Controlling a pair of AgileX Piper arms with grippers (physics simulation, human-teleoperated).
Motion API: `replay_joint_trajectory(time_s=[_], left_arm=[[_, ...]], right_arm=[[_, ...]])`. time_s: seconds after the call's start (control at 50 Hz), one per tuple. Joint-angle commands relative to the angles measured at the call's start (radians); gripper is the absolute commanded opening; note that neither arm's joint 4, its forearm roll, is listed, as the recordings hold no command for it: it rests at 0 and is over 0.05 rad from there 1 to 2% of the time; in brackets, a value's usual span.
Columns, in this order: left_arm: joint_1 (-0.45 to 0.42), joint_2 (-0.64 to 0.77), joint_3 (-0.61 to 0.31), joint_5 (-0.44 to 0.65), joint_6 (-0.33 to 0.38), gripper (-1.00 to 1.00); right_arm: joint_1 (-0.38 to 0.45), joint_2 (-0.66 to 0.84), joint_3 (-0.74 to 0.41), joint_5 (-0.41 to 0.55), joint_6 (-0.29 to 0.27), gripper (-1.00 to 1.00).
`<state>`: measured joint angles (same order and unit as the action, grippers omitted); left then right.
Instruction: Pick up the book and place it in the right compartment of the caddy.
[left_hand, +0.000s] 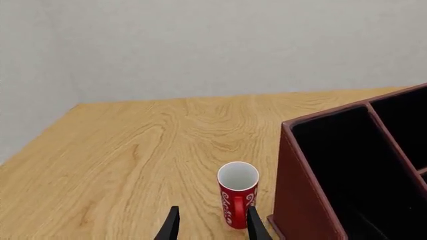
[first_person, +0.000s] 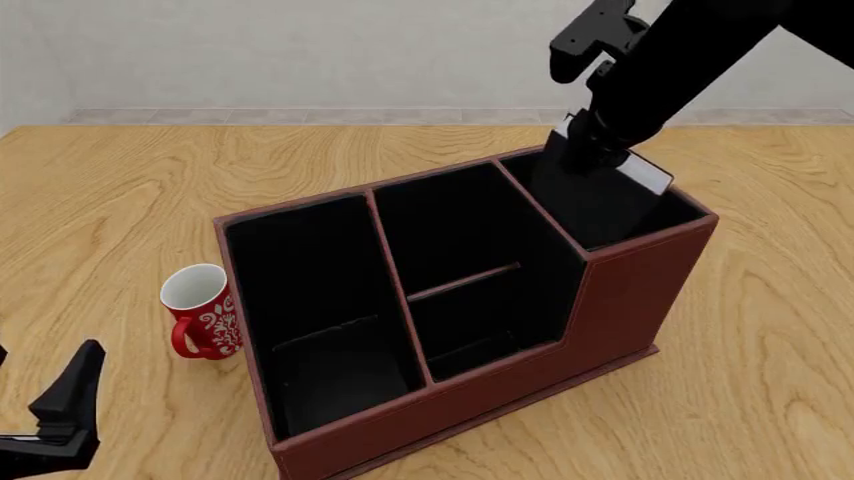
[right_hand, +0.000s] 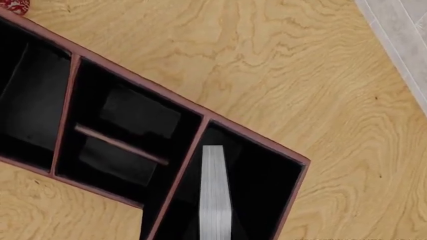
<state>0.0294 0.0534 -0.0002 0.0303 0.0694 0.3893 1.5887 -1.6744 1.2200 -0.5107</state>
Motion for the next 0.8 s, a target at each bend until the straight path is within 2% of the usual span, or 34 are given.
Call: replay_joint_trajectory(time_s=[0.02,0.42,0.6,0.68,0.8], left_arm=[[0.005,-0.008,0.000,0.008,0.003,1.00],[0.011,-0.036,0.000,0.040,0.003,1.00],[0.013,-0.030,-0.001,0.037,0.002,1.00],[0.011,-0.034,-0.001,0.043,0.004,1.00],[0.012,-0.034,-0.001,0.043,0.004,1.00]], right_arm=[[-0.004,0.000,-0.005,0.000,0.039,-1.00],[0.010,0.016,-0.015,0.000,0.103,-1.00],[-0.011,0.018,-0.015,0.000,0.118,-1.00],[-0.047,0.025,-0.011,0.000,0.101,-1.00],[-0.043,0.027,-0.016,0.000,0.122,-1.00]])
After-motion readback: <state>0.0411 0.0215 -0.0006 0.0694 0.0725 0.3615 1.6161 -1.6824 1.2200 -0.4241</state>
